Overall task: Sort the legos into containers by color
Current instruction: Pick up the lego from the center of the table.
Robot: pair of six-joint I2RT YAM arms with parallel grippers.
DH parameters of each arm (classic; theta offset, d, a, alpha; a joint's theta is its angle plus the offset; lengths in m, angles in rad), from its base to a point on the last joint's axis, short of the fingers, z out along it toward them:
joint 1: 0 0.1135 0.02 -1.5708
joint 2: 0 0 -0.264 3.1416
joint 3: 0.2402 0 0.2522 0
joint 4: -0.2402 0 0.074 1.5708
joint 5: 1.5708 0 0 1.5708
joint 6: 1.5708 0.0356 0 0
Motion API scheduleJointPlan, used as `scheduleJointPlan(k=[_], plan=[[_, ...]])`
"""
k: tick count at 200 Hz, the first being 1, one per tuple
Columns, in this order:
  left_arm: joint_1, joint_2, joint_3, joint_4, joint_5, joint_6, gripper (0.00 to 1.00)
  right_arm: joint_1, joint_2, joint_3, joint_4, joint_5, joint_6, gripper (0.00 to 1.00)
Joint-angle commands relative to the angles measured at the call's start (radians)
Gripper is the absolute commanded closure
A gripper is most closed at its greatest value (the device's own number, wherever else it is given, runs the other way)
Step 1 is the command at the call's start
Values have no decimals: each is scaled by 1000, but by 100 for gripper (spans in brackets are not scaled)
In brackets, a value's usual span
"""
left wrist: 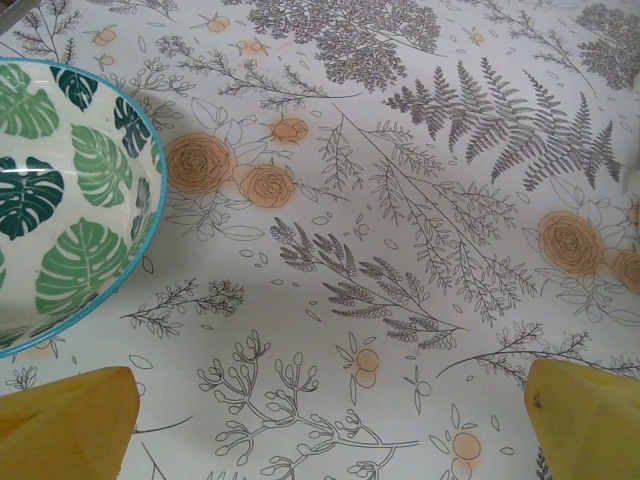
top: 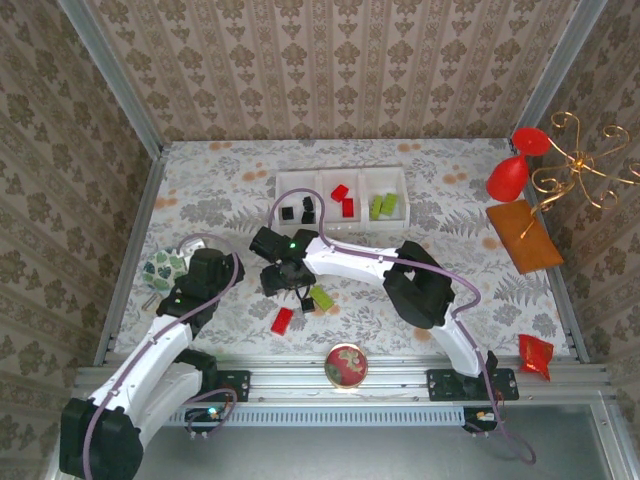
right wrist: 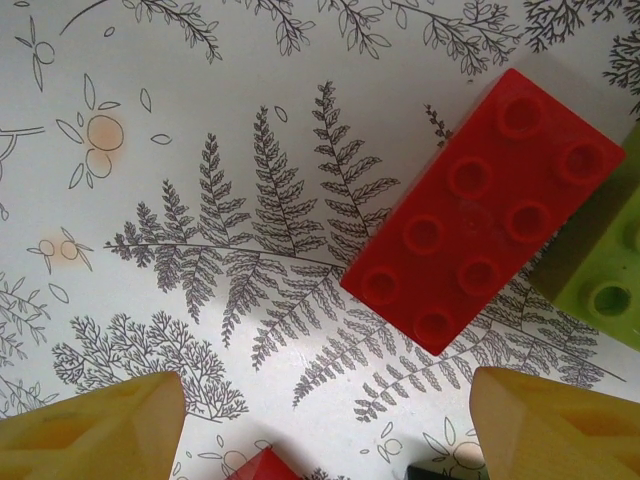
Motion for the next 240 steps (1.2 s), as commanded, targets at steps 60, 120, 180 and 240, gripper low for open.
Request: scheduleJointPlan(k=[60,120,180,240], plan=[[22,2,-14,8,45,-20,0,-1,68,51,-76,47,13,22],[26,4,-17,9,58,-22,0,-21,119,111,-71,71,-20,20],[30,6,-19,12,65,-20,0,-22,202,230,-100,125,-95,20],[31,14,-22,24,73,-22,0,-20,265,291,-113,140,-155,21]])
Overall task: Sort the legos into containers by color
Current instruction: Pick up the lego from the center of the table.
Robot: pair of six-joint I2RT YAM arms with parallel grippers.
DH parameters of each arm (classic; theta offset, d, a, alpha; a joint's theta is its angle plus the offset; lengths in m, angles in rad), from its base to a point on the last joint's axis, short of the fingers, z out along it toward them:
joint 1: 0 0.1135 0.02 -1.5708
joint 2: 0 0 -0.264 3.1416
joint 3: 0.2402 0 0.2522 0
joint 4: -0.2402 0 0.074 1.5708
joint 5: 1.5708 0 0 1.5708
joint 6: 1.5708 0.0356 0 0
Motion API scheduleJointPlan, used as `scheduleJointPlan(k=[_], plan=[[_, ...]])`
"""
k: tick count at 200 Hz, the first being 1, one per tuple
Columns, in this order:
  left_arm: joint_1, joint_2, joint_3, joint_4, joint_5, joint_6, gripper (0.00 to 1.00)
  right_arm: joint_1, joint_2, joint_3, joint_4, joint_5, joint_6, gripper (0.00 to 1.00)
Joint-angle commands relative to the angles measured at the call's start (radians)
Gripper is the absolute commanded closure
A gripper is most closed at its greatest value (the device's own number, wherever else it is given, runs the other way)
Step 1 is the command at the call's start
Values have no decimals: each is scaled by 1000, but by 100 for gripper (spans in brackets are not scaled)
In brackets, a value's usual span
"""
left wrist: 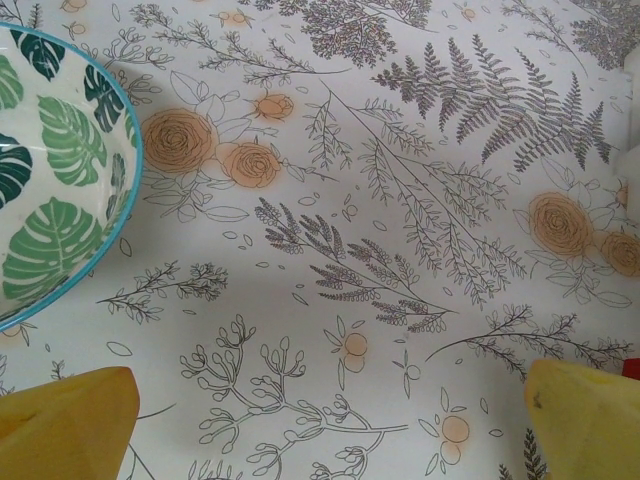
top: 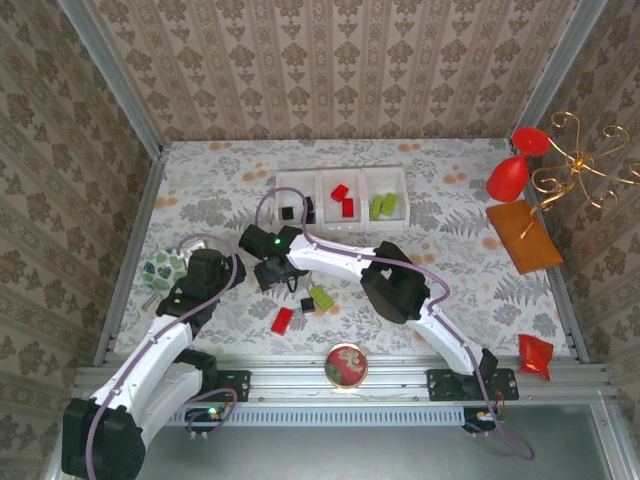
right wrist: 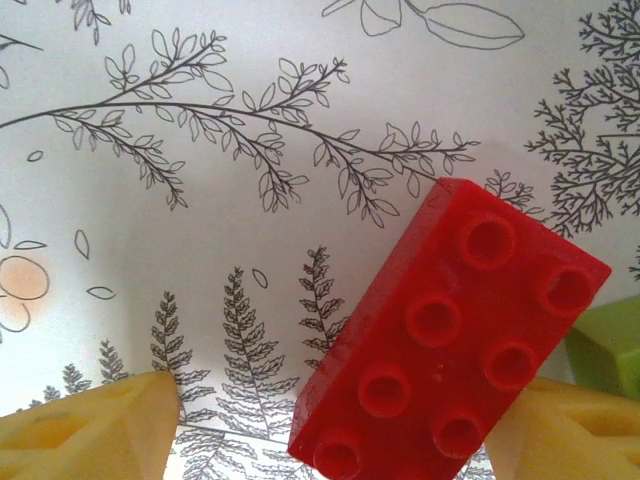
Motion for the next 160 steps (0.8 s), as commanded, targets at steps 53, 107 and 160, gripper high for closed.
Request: scheduleJointPlan(k=[53,107,160], plan=[[10,29,-9,29,21,-20,0,-1,78,63,-38,33,-78,28],[12,35,-8,34,24,-21,0,-1,88,73,-52,67,-83,32],[13,35,-8,29,25,-21,0,-4,128,121,-63,136,-93,38]])
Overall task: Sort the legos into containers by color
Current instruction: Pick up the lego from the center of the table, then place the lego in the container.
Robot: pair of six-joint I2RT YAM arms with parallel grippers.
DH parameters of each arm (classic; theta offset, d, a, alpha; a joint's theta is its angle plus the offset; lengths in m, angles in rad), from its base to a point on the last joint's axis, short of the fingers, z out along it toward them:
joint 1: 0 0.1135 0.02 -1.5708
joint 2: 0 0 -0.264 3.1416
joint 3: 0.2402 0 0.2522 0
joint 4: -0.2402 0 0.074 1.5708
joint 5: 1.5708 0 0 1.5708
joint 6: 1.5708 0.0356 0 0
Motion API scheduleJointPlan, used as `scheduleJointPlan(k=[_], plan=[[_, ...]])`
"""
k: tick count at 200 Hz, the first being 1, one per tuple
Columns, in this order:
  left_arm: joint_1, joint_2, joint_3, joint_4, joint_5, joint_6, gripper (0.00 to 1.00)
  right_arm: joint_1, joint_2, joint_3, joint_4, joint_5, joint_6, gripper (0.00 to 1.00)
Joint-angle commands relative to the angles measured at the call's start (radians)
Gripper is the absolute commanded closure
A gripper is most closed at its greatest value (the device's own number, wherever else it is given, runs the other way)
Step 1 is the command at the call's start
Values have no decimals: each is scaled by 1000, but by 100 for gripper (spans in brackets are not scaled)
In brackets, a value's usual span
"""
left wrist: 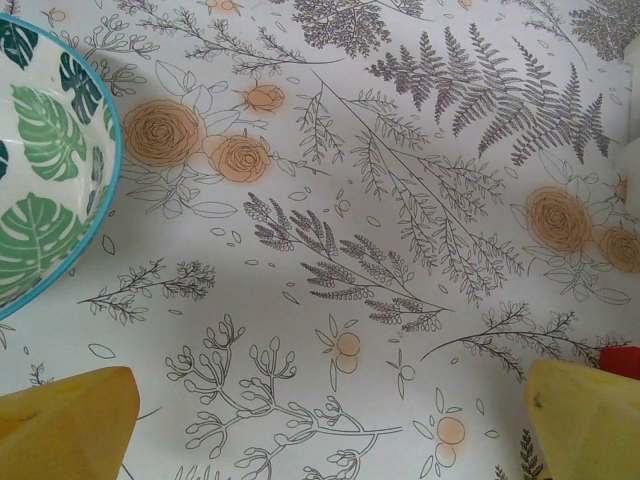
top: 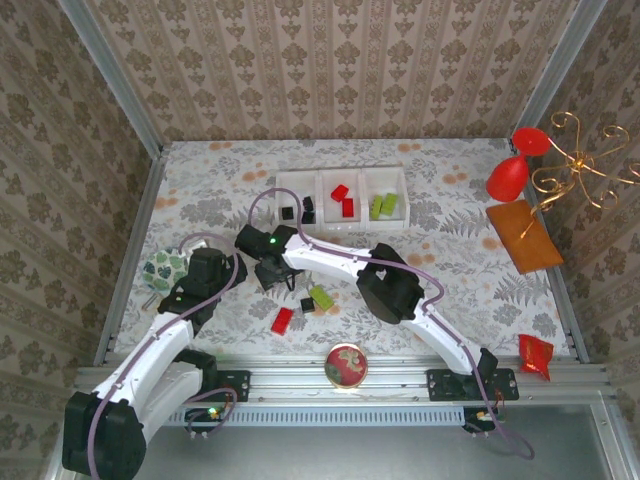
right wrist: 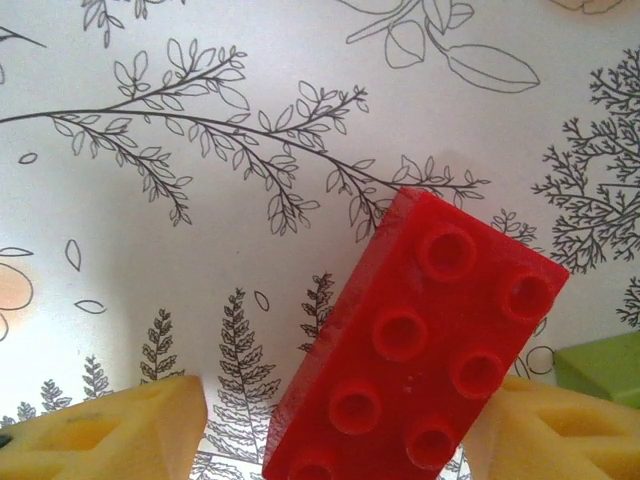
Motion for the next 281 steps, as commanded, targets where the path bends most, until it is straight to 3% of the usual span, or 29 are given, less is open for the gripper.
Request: scheduleJointPlan(k=[1,38,64,191,281], plan=[[8,5,-6,3,6,-20,0,-9,73,23,2,95,-14,39],[10,3,-1,0,5,-19,0,-12,66,25,-2,105,-15,61],[12,2,3,-8,6,-17,0,-12,32,9,-2,105,-17,67],[16,-60,11,-42,-8,-28,0,-61,-324,-277,97,143,-22,74],[16,-63,20,-41,18,-29,0,-221,-499,-421,115,244,-41,75]])
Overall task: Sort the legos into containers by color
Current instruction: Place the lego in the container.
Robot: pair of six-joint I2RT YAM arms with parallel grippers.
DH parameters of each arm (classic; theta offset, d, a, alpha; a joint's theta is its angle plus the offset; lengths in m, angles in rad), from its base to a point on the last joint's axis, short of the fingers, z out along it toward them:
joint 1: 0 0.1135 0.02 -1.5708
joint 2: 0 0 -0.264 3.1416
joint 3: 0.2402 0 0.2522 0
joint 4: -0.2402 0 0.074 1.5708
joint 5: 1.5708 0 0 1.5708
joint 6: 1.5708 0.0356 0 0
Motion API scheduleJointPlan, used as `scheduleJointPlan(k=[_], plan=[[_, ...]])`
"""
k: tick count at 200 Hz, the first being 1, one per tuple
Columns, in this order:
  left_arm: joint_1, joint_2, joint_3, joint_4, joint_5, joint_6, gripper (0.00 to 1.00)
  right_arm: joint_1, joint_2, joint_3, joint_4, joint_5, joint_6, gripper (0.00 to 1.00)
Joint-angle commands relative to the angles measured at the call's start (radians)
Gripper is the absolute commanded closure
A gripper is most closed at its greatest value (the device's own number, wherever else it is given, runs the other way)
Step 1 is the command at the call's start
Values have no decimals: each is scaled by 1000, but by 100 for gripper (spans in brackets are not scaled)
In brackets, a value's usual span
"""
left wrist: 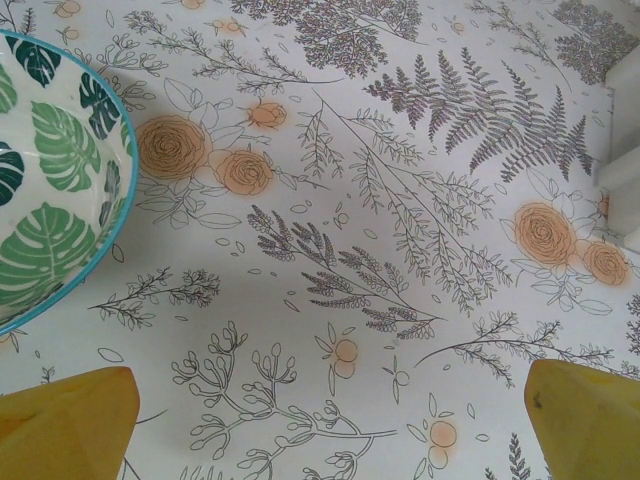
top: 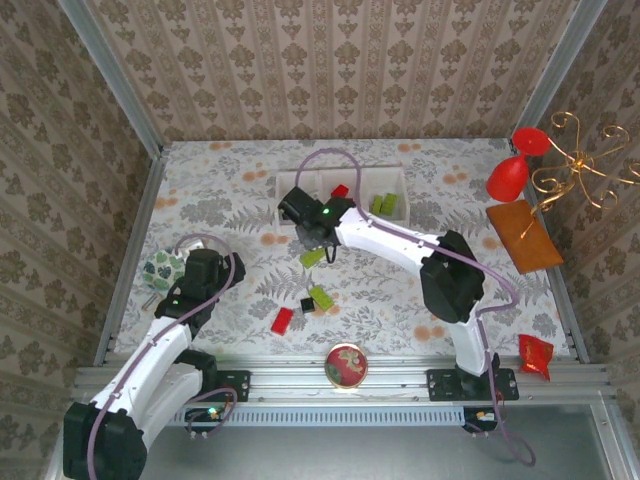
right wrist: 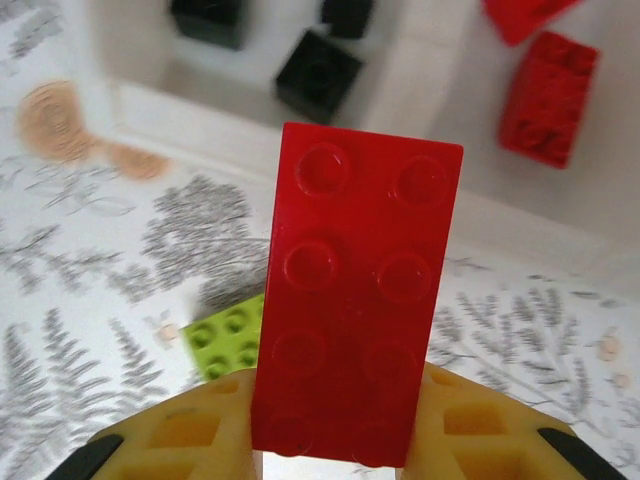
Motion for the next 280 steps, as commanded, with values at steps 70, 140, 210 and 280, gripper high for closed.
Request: scheduleJointPlan(k=[70,140,210,280], plan=[[8,-3,32,-15,62,-26,0,-193,58,89,5,59,-98,72],[-7,11,48,-8,148,-3,0,-225,235,293,-34,98,-160,63],[-105,61,96,-31,170,20,0,-233,263,339,-52,89,-161,43],[-250,120,216,-159,192,67,1,-232,109,196,-28,71,-115,32]])
